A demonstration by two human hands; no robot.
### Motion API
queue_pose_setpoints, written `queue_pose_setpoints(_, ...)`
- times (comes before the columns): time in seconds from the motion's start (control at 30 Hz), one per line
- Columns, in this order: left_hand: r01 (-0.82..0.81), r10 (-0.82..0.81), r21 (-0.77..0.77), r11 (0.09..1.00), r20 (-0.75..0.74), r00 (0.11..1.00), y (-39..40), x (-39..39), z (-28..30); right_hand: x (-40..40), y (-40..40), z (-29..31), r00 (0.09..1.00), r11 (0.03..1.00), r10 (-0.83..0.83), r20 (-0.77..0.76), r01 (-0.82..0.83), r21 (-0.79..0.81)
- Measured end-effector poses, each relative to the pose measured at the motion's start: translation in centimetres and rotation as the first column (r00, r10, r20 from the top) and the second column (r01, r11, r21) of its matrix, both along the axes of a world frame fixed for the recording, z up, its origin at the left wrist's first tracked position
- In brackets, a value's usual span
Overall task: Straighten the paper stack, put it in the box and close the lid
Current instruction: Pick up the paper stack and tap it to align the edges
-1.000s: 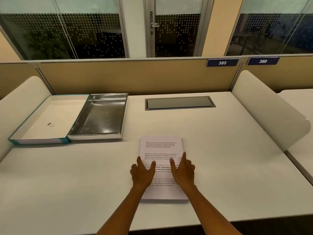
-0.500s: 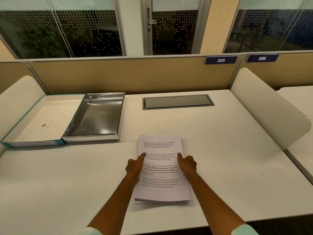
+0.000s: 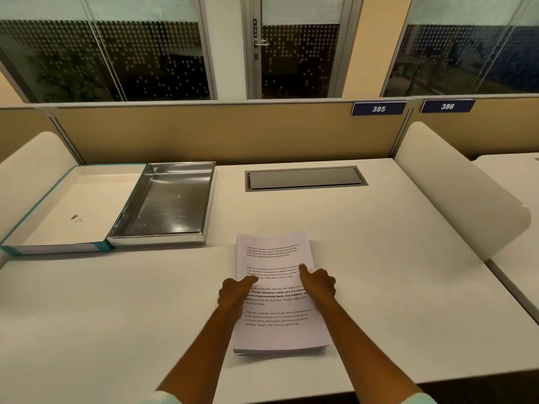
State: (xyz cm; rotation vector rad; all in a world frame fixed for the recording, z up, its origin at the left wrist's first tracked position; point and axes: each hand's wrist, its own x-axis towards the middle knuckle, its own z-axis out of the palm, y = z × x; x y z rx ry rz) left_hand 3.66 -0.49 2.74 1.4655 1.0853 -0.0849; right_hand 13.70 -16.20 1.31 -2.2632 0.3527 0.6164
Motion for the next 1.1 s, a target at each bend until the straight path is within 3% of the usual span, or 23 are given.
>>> queue_pose_setpoints(0.23, 0.026, -0.027, 0.020, 0.999, 0.050, 0.998, -0.3, -0.5, 0.5, -0.4, -0.5, 0.2, 0.995, 0.949, -0.103, -0.017, 0.103, 0.296)
queue_pose_setpoints(0.4, 0.017, -0.018, 0.050, 0.999, 0.012, 1.000, 0.4, -1.3, 0.1, -0.9, -1.5, -0.2, 0.994, 0.955, -0.091, 0.052, 0.073, 0.287)
queue_pose_setpoints(0.5, -0.048, 0.050, -0.042, 0.998, 0.033, 0.998, 0.8, -1.6, -0.1, -1.2, -1.7, 0.2, 0.990, 0.940, -0.114, 0.086, 0.079, 0.332)
queue_pose_setpoints(0.7, -0.078, 0.083, -0.088, 0.993, 0.058, 0.995, 0.7, -1.9, 0.5, -2.3, -1.5, 0.7, 0.973, 0.917, -0.225, 0.059, 0.191, 0.350)
queue_pose_setpoints(0.87, -0.067, 0.065, 0.000, 0.998, 0.196, 0.978, 0.6, -2.1, 2.4, -2.7, -1.5, 2.0, 0.954, 0.909, -0.220, 0.203, 0.126, 0.397)
queue_pose_setpoints(1.1, -0.119, 0.081, 0.052, 0.992, 0.473, 0.877, 1.3, -2.2, 4.5, -2.7, -1.6, 5.3, 0.895, 0.856, -0.183, 0.408, -0.059, 0.513)
